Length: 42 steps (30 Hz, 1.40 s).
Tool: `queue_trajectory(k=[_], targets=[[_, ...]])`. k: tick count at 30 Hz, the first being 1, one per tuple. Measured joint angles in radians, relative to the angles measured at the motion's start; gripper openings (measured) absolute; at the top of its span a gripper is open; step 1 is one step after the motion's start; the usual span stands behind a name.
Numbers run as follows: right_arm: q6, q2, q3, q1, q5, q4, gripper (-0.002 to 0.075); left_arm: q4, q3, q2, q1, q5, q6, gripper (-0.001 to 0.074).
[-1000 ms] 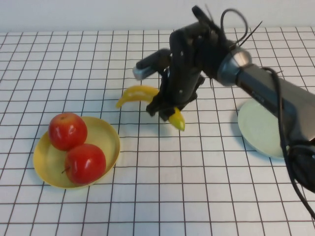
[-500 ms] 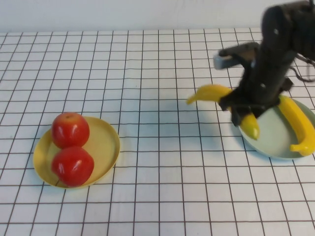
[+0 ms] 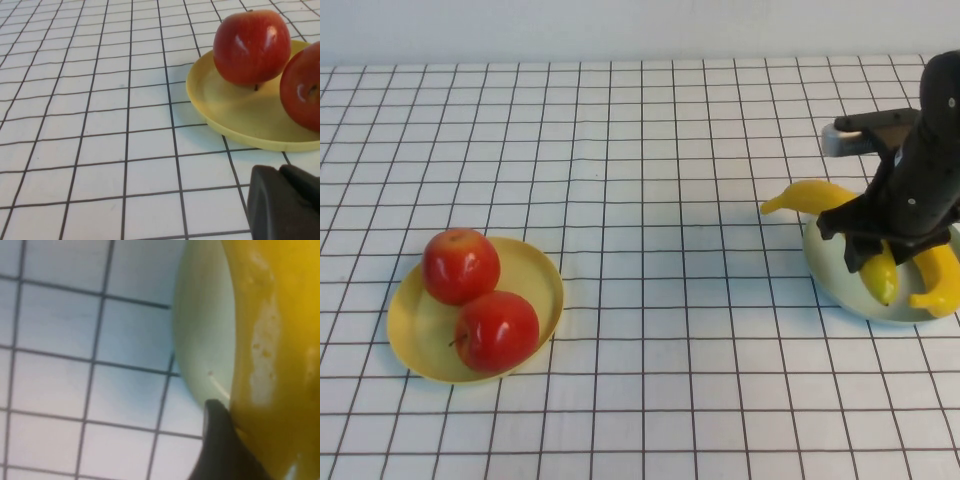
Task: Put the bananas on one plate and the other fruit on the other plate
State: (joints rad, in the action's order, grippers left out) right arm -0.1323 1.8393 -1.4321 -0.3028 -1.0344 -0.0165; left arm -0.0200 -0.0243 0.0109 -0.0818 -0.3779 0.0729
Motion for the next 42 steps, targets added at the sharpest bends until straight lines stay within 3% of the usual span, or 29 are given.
queue_trajectory(k=[8,24,27,34,42], targets=[[-0.016,0.008,0.000,0.101,0.004,0.024,0.0333,0.000,0.000,0.000,0.000,0.000,0.000,-0.0004],[-0.016,0.016,0.000,0.111,-0.035,-0.028,0.0379,0.000,0.000,0.000,0.000,0.000,0.000,-0.0004],[-0.016,-0.028,0.000,0.111,-0.025,-0.018,0.0330,0.000,0.000,0.000,0.000,0.000,0.000,-0.0004],[0.076,-0.330,0.139,0.111,0.207,0.185,0.0035,0.000,0.000,0.000,0.000,0.000,0.000,-0.0004],[0.266,-0.842,0.461,0.111,0.430,0.374,-0.0012,0.000,0.000,0.000,0.000,0.000,0.000,-0.0004]])
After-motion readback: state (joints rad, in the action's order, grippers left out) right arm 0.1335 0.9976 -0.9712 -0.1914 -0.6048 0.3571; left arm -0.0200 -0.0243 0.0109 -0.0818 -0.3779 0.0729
